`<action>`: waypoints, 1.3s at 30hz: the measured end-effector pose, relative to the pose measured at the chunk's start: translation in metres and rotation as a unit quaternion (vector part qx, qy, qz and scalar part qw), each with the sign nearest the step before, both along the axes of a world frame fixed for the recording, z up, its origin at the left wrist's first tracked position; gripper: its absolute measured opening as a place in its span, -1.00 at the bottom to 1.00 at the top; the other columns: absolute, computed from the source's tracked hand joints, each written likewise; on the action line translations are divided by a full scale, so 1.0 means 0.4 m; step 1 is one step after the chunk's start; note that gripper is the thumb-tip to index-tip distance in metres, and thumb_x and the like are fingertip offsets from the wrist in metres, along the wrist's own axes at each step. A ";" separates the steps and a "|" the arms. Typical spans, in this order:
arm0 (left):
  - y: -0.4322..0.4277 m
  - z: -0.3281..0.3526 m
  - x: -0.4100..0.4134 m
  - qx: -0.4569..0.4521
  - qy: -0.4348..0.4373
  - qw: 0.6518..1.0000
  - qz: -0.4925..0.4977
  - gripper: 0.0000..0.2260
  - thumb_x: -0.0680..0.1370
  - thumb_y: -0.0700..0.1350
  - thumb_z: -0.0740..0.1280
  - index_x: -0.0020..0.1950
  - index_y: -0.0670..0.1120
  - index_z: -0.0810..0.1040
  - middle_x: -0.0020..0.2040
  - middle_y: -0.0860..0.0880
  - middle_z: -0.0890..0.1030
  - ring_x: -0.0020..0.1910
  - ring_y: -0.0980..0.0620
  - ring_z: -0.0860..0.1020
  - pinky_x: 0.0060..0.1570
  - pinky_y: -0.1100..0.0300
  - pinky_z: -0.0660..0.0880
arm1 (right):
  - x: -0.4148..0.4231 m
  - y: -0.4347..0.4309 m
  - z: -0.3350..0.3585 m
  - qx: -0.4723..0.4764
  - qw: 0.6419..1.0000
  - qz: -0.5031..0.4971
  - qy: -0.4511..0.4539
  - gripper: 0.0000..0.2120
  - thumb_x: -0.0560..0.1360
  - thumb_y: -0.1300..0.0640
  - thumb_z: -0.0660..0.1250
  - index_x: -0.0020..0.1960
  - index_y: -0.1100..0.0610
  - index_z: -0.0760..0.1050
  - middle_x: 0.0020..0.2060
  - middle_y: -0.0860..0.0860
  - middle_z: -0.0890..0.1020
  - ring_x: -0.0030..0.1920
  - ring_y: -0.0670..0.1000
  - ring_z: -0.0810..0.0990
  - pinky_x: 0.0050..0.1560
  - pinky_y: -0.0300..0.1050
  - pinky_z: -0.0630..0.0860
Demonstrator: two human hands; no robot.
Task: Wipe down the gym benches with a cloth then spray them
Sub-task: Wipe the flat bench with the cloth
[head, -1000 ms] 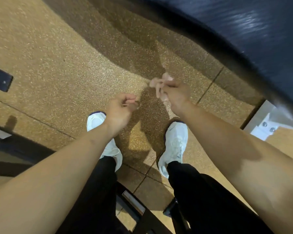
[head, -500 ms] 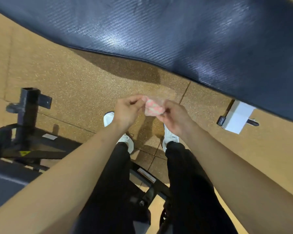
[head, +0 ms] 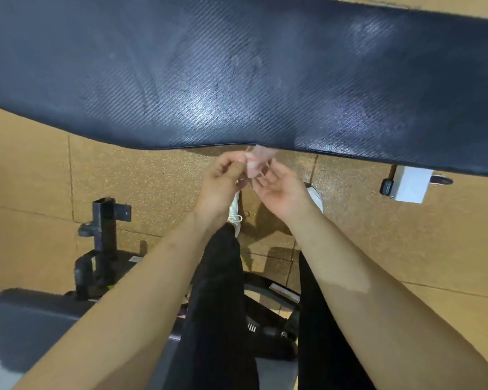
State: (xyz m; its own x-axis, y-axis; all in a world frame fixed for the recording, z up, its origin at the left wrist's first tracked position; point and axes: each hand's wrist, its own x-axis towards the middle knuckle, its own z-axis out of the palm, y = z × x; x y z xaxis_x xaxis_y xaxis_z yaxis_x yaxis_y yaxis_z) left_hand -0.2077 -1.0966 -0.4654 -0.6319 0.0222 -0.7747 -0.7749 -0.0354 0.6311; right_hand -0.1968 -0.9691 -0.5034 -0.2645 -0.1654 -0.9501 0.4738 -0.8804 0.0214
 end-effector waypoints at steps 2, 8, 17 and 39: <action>-0.032 0.001 -0.043 0.012 -0.030 0.999 0.020 -0.82 0.71 -0.15 0.24 -0.03 -0.04 0.59 -0.09 -0.02 0.67 -0.12 0.07 0.61 -0.10 0.25 0.57 | -0.041 -0.035 -0.024 0.015 1.000 -0.003 -0.002 -0.80 0.67 0.27 0.21 0.25 0.30 0.50 0.18 0.20 0.61 0.22 0.12 0.58 0.18 0.02 0.58; -0.118 -0.018 -0.146 -0.078 -0.087 0.989 0.085 -0.81 0.71 -0.21 0.23 -0.07 -0.06 0.55 -0.17 -0.01 0.65 -0.21 0.09 0.62 -0.19 0.27 0.57 | -0.091 -0.141 -0.044 0.066 0.997 0.023 0.022 -0.63 0.61 0.25 0.34 0.40 0.27 0.46 0.31 0.13 0.59 0.24 -0.09 0.63 0.29 -0.13 0.55; -0.145 -0.070 -0.180 -0.370 0.225 0.832 -0.346 -0.72 0.59 -0.10 0.39 0.29 -0.10 0.62 0.25 -0.11 0.55 0.26 -0.09 0.50 0.31 0.22 0.38 | -0.130 -0.143 -0.025 0.231 0.962 -0.121 -0.078 -0.84 0.48 0.34 0.49 -0.17 0.21 0.52 -0.20 0.02 0.66 -0.24 -0.12 0.67 0.14 -0.13 0.62; 0.091 -0.036 -0.129 -0.506 0.019 0.721 -0.474 -0.18 0.59 0.14 0.33 0.64 -0.27 0.04 0.66 -0.25 -0.04 0.63 -0.29 -0.02 0.58 -0.10 0.06 | 0.003 0.280 -0.018 0.226 0.966 0.011 -0.124 -0.67 0.56 0.26 0.38 0.30 0.31 0.53 -0.14 0.00 0.62 -0.13 -0.10 0.62 -0.08 -0.30 0.54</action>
